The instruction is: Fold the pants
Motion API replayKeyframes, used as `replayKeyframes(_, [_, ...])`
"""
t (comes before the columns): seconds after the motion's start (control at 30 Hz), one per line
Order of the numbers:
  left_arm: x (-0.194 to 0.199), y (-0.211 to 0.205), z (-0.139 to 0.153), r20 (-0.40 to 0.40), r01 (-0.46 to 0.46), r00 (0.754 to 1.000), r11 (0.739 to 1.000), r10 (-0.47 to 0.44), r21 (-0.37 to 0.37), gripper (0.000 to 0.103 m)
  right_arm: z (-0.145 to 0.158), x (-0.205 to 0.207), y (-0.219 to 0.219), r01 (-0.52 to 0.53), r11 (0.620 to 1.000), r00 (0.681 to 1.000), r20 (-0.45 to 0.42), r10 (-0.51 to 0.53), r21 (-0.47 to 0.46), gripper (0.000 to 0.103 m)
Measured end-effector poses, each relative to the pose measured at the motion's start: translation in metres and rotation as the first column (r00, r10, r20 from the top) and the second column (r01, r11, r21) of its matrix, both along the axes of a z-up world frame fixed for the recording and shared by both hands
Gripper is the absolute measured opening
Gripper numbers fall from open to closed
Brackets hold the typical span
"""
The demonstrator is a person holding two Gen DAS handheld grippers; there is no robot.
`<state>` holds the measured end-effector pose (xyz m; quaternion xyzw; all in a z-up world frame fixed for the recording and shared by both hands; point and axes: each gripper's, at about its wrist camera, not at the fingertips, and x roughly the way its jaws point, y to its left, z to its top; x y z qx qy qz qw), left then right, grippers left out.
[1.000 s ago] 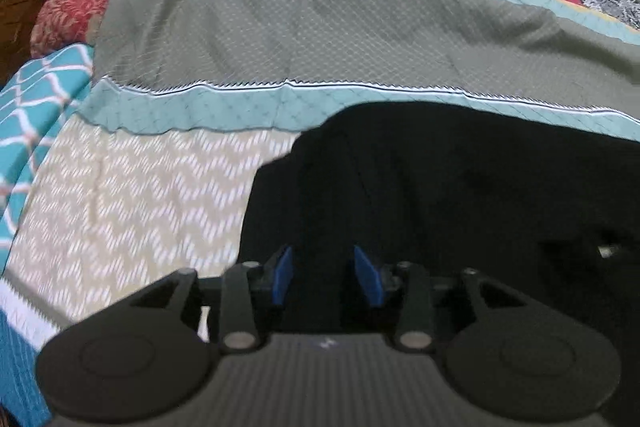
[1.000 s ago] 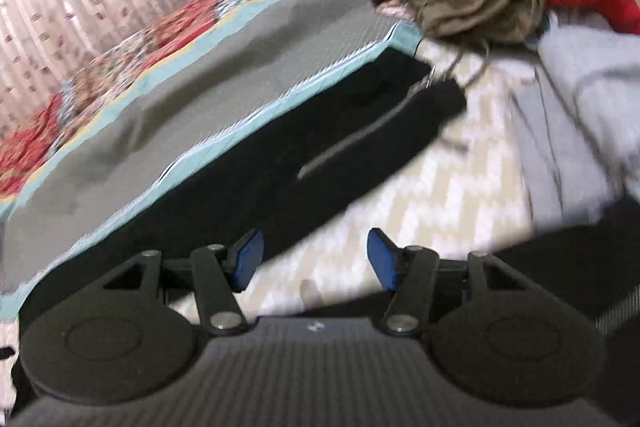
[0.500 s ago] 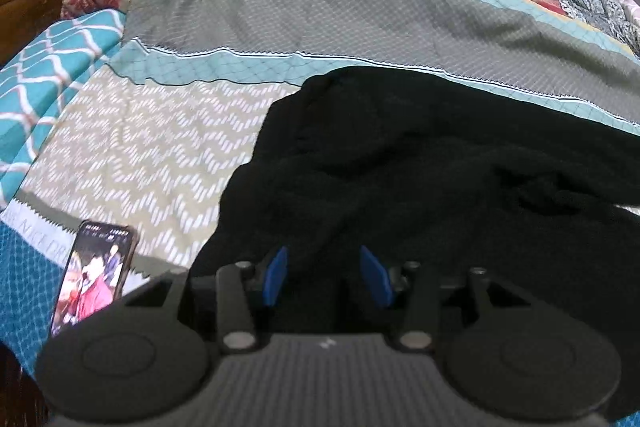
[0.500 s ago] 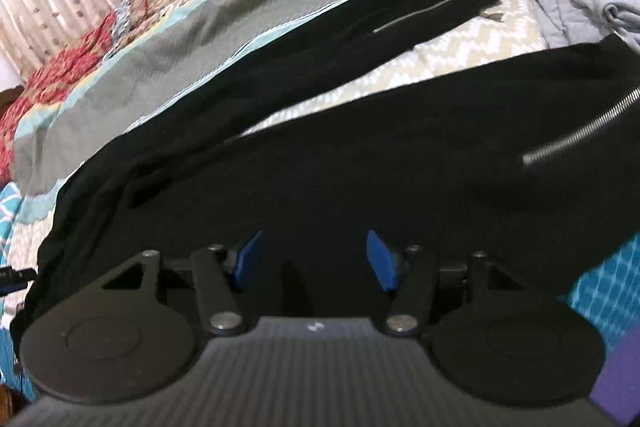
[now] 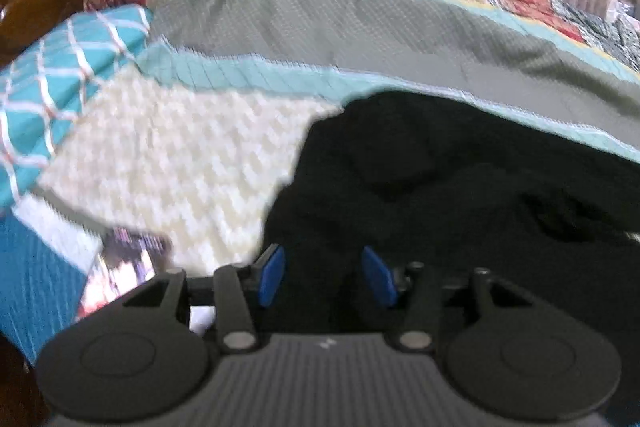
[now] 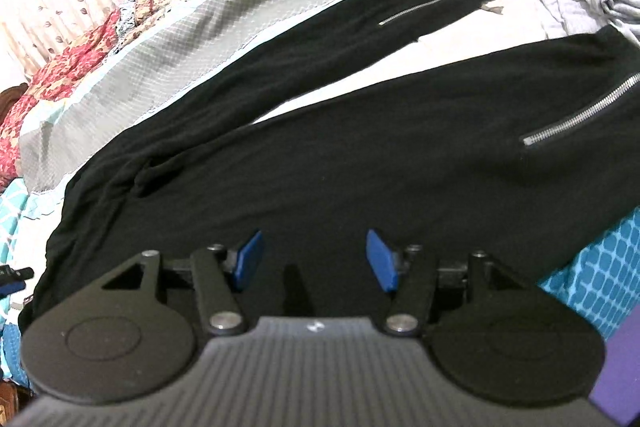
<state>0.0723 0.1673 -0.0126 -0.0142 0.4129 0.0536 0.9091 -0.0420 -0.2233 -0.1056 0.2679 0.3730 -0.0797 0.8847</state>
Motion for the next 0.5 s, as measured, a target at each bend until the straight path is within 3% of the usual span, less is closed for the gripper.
replayKeyframes(0.07, [0.022,0.007,0.008,0.027,0.000,1.000,0.999,-0.001,0.039,0.046,-0.002,0.002,-0.006,0.016,1.000,1.000,0.000,-0.016,0.003,0.060])
replayKeyframes(0.2, [0.079,0.011,0.014,0.049,0.007,0.999,0.999,-0.010,0.050,0.058,-0.007,0.005,-0.015,0.051,0.999,0.999,-0.010,-0.051,0.016,0.060])
replayKeyframes(0.27, [0.111,0.008,0.011,0.054,0.020,0.998,0.997,-0.024,0.073,0.060,-0.010,0.008,-0.019,0.062,0.998,0.998,-0.019,-0.062,0.018,0.060])
replayKeyframes(0.33, [0.141,-0.001,0.004,0.046,0.050,0.997,0.994,-0.054,0.096,0.067,-0.011,0.011,-0.023,0.071,0.997,0.997,-0.029,-0.071,0.017,0.060])
replayKeyframes(0.4, [0.170,-0.012,-0.010,0.023,0.083,0.996,0.989,-0.086,0.123,0.081,-0.010,0.016,-0.027,0.079,0.997,0.996,-0.033,-0.079,0.010,0.060])
replayKeyframes(0.5, [0.204,-0.023,-0.035,-0.031,0.093,0.995,0.982,-0.090,0.162,0.076,-0.002,0.031,-0.037,0.085,0.996,0.996,-0.030,-0.086,-0.026,0.060])
